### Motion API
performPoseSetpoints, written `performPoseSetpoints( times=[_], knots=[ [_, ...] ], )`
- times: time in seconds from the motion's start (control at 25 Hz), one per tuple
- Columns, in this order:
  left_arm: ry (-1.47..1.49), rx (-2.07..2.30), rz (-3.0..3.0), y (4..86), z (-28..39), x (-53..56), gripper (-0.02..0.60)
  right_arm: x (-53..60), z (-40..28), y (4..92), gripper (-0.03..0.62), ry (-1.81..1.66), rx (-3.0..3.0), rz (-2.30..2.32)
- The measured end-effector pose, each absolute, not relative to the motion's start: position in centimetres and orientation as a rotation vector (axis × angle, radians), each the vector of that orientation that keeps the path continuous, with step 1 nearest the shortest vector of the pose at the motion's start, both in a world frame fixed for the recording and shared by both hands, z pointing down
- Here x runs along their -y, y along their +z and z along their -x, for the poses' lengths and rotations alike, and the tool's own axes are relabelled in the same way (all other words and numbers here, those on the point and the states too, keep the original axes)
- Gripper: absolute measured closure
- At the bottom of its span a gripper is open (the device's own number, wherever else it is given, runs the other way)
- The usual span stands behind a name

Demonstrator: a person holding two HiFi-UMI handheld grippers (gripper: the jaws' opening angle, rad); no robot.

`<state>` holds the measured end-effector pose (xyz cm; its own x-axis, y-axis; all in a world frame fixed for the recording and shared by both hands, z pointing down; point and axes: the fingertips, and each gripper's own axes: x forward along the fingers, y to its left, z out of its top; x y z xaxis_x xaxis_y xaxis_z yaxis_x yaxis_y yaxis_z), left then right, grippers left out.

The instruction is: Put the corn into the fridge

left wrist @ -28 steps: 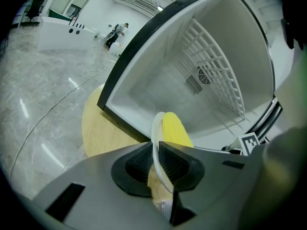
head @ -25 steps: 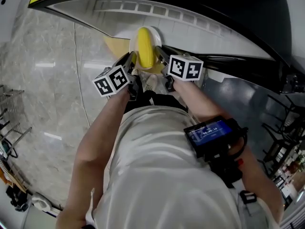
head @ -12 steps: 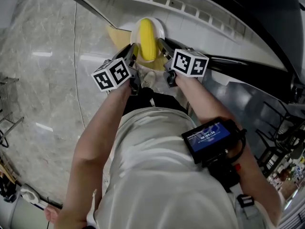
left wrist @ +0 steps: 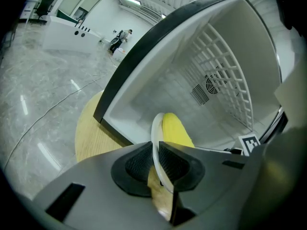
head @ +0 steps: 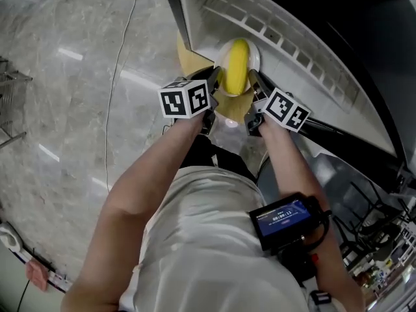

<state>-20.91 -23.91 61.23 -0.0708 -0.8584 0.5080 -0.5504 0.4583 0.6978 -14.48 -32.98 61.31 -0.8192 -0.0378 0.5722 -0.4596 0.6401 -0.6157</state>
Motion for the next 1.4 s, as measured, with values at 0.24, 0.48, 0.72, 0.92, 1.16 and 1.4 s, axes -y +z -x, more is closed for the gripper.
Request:
performPoseSetpoints(
  times=[0.24, 0.48, 0.72, 0.92, 1.16, 1.4],
  knots=[
    [-0.328, 1.752, -1.225, 62.0, 22.1, 25.7, 0.535, 34.4, 15.1, 62.2, 0.54, 1.095, 2.303, -0.486],
    [-0.265, 1.784, -1.245, 61.9, 23.8, 27.5, 0.535, 35.8, 16.3, 62.0, 0.539, 1.074, 2.316, -0.593],
    [-0.159, 1.804, -1.281, 61.9, 24.3, 29.9, 0.535, 37.2, 16.0, 62.3, 0.54, 1.073, 2.284, -0.71],
    [-0.028, 1.809, -1.348, 61.7, 24.3, 32.2, 0.535, 38.6, 15.7, 62.5, 0.539, 1.029, 2.233, -0.792],
    [0.095, 1.83, -1.373, 62.0, 24.7, 33.6, 0.534, 39.7, 16.3, 62.7, 0.539, 0.994, 2.194, -0.796],
    [0.163, 1.825, -1.374, 62.8, 24.8, 33.8, 0.523, 40.0, 16.5, 62.7, 0.537, 0.96, 2.193, -0.801]
  ],
)
